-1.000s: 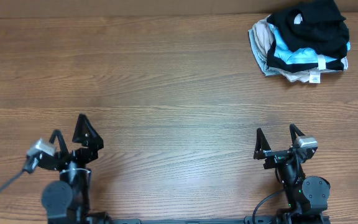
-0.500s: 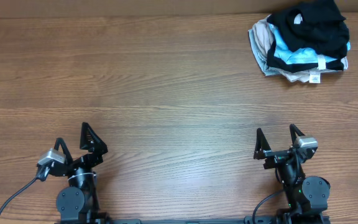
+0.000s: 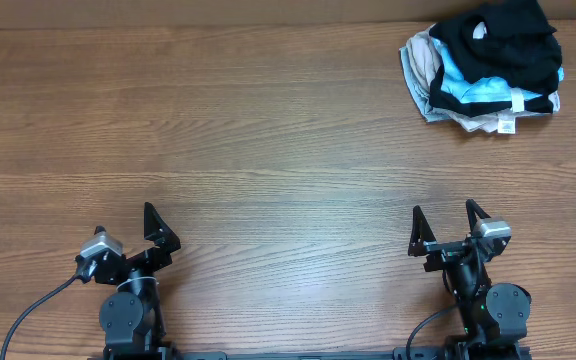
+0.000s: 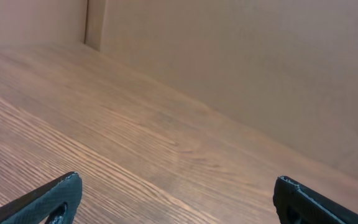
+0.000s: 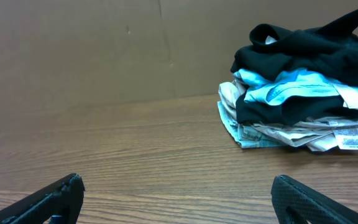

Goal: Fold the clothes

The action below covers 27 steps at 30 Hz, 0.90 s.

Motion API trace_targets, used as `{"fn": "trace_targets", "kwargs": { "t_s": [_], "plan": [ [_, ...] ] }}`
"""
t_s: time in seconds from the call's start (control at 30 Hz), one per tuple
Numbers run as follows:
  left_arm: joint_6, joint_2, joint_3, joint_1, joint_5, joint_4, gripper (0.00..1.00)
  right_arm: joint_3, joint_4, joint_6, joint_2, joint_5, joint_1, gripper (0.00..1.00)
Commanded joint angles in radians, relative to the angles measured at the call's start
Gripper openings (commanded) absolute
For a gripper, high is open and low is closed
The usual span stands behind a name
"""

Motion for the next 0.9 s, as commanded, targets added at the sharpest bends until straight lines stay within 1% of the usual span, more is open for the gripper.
{"fn": "trace_targets", "kwargs": {
  "t_s": [0.0, 0.27, 0.3, 0.4, 0.53, 0.57, 0.7, 0.87],
  "plan": [
    [0.069, -0.013, -0.005, -0.006, -0.021, 0.003, 1.00, -0.006, 0.005, 0.005, -0.012, -0.005, -0.001, 1.00],
    [0.070, -0.013, -0.005, -0.006, -0.014, 0.006, 1.00, -0.006, 0.006, 0.005, -0.012, -0.005, -0.001, 1.00],
    [0.084, -0.013, -0.005, -0.006, -0.017, 0.005, 1.00, -0.006, 0.006, 0.005, -0.012, -0.005, -0.001, 1.00],
    [0.177, -0.013, -0.005, -0.005, 0.009, 0.007, 1.00, -0.006, 0.006, 0.005, -0.012, -0.005, -0.001, 1.00],
    [0.454, -0.013, -0.005, -0.005, 0.198, 0.013, 1.00, -0.006, 0.006, 0.005, -0.012, -0.005, -0.001, 1.00],
    [0.496, -0.013, -0.005, -0.005, 0.223, 0.014, 1.00, -0.006, 0.006, 0.005, -0.012, -0.005, -0.001, 1.00],
    [0.532, -0.013, -0.005, -0.005, 0.227, -0.022, 1.00, -0.006, 0.006, 0.005, -0.012, -0.005, -0.001, 1.00],
    [0.533, -0.013, -0.005, -0.005, 0.228, -0.023, 1.00, -0.006, 0.006, 0.005, -0.012, -0.005, -0.001, 1.00]
  ]
}}
